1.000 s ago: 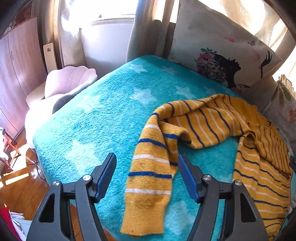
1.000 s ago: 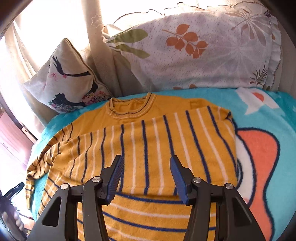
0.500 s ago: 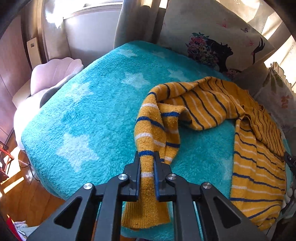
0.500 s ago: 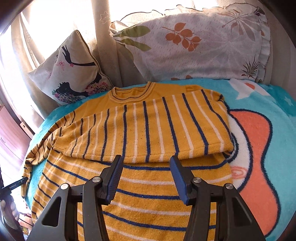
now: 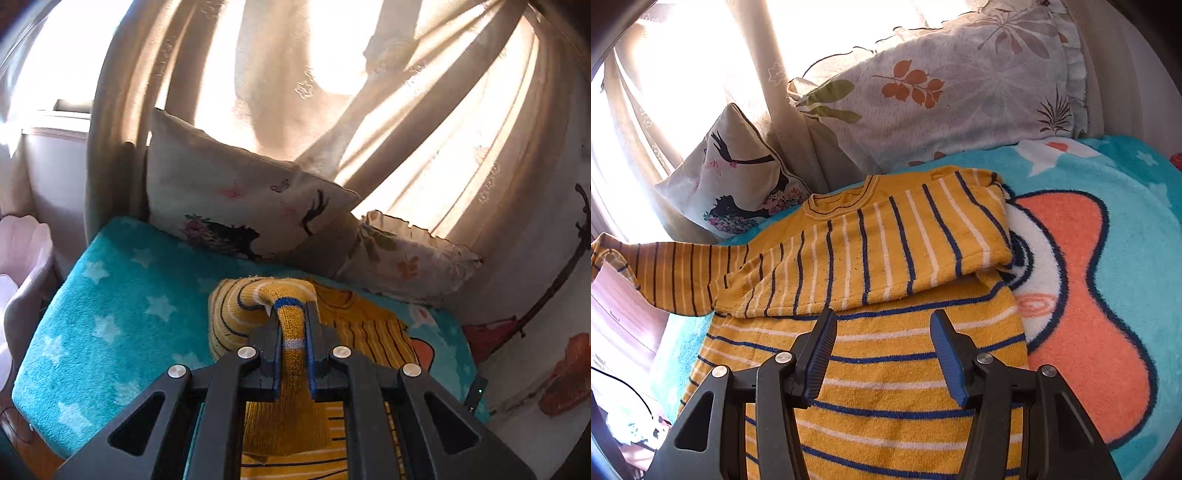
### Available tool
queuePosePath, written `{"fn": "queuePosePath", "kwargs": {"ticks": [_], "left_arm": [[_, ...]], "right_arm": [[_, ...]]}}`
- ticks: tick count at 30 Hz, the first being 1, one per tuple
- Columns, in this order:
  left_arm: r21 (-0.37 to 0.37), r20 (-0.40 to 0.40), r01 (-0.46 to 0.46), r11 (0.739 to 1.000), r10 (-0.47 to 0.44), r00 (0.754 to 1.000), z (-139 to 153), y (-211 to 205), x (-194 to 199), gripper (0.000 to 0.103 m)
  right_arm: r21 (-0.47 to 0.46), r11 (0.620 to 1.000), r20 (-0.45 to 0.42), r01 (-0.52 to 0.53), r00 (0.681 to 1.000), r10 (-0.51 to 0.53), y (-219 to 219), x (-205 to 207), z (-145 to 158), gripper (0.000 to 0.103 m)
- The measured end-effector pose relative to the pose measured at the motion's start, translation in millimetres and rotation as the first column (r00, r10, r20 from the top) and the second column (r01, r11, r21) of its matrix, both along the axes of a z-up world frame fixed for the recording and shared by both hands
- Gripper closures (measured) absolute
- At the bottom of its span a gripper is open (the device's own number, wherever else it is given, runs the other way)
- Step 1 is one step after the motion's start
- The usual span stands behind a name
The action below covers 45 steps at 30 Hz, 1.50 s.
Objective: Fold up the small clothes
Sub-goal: 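Fold the sleeve across the body with the left gripper and release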
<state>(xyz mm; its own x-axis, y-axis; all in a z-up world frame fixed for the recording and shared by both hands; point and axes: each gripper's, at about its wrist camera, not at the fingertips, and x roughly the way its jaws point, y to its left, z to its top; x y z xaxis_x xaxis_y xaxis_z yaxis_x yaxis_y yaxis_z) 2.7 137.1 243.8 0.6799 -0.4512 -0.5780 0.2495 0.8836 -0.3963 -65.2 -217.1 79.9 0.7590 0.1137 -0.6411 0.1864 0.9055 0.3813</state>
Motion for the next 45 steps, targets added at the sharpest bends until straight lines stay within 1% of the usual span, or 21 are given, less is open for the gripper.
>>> {"fn": "queuePosePath", "kwargs": {"ticks": [4,7,10,12,14,15,16,17,19,20,25,28,30,33,36,38,39,41,42,43,45], "left_arm": [[0.025,-0.092,0.178,0.984,-0.175,0.980,-35.0,-96.4,11.2,0.093],[0.022,-0.182,0.281,0.960,-0.272,0.945,-72.4,-158.3,18.6,0.093],[0.041,-0.230,0.355,0.934,-0.337,0.913,-107.6,-207.0,21.3,0.093],[0.050,-0.265,0.391,0.919,-0.365,0.893,-128.0,-226.9,21.6,0.092],[0.026,-0.300,0.427,0.904,-0.400,0.866,-141.1,-236.5,20.5,0.091],[0.015,-0.311,0.443,0.896,-0.417,0.854,-143.7,-238.0,18.4,0.089],[0.002,-0.311,0.455,0.891,-0.432,0.847,-143.9,-236.6,14.8,0.081],[-0.009,-0.299,0.456,0.890,-0.438,0.848,-141.8,-232.5,10.3,0.068],[-0.002,-0.256,0.433,0.902,-0.419,0.871,-133.2,-218.1,-1.8,0.050],[0.010,-0.231,0.414,0.910,-0.400,0.887,-127.8,-207.9,-6.9,0.046],[0.094,-0.146,0.257,0.962,-0.242,0.959,-108.0,-142.5,-26.2,0.044],[0.107,-0.130,0.146,0.983,-0.132,0.983,-99.8,-94.9,-33.4,0.044],[0.118,-0.121,0.075,0.990,-0.061,0.991,-92.3,-62.7,-40.2,0.044],[0.183,-0.086,-0.043,0.982,0.059,0.994,-75.0,-16.4,-57.0,0.044],[0.252,-0.032,-0.160,0.954,0.173,0.984,-52.7,29.0,-78.9,0.043],[0.281,0.012,-0.233,0.931,0.240,0.971,-42.7,52.8,-92.8,0.032],[0.280,0.033,-0.260,0.924,0.262,0.965,-41.3,61.8,-97.5,0.029],[0.250,0.044,-0.281,0.926,0.280,0.959,-45.6,74.2,-99.5,0.027],[0.226,0.029,-0.280,0.933,0.281,0.959,-51.8,77.2,-95.7,0.027],[0.202,0.005,-0.268,0.942,0.273,0.962,-58.4,78.8,-90.6,0.027],[0.171,-0.048,-0.223,0.960,0.234,0.971,-75.2,74.0,-77.6,0.027]], "right_arm": [[0.035,0.999,0.033,0.034,0.999,-0.035,-11.7,-20.3,2.8,0.046],[0.048,0.997,0.036,0.063,0.997,-0.065,-21.8,-35.1,2.3,0.046],[0.055,0.995,0.036,0.089,0.995,-0.091,-32.4,-48.3,0.3,0.046],[0.044,0.994,0.036,0.102,0.994,-0.104,-38.5,-56.1,-1.2,0.046],[0.039,0.992,0.035,0.117,0.992,-0.118,-43.8,-62.4,-2.8,0.046],[0.043,0.992,0.036,0.120,0.992,-0.122,-46.5,-64.8,-3.1,0.046],[0.047,0.992,0.039,0.121,0.992,-0.122,-48.7,-66.8,-2.7,0.046],[0.047,0.992,0.043,0.119,0.992,-0.121,-49.6,-68.0,-2.4,0.045],[0.043,0.993,0.051,0.108,0.993,-0.110,-49.4,-67.5,0.1,0.044],[0.043,0.995,0.054,0.092,0.994,-0.094,-47.5,-65.3,1.6,0.044],[0.059,0.996,0.043,-0.071,0.997,0.069,-16.1,-37.6,2.4,0.042],[0.086,0.982,0.015,-0.166,0.986,0.165,5.9,-11.3,-4.0,0.042],[0.089,0.980,-0.006,-0.179,0.984,0.180,14.3,7.2,-5.8,0.042],[0.097,0.976,-0.047,-0.196,0.978,0.201,20.9,35.8,-9.8,0.042],[0.108,0.964,-0.096,-0.242,0.963,0.252,35.6,56.2,-19.8,0.042],[0.110,0.953,-0.119,-0.281,0.949,0.293,51.4,62.7,-27.8,0.042],[0.107,0.948,-0.130,-0.300,0.941,0.313,59.9,64.4,-31.5,0.042],[0.069,0.940,-0.143,-0.333,0.930,0.340,78.0,66.3,-36.5,0.051],[0.037,0.938,-0.153,-0.345,0.926,0.346,83.8,66.8,-37.2,0.076],[0.033,0.932,-0.157,-0.362,0.919,0.363,88.0,67.4,-35.3,0.088],[0.019,0.940,-0.102,-0.340,0.935,0.340,83.5,61.0,-18.3,0.088]]}}
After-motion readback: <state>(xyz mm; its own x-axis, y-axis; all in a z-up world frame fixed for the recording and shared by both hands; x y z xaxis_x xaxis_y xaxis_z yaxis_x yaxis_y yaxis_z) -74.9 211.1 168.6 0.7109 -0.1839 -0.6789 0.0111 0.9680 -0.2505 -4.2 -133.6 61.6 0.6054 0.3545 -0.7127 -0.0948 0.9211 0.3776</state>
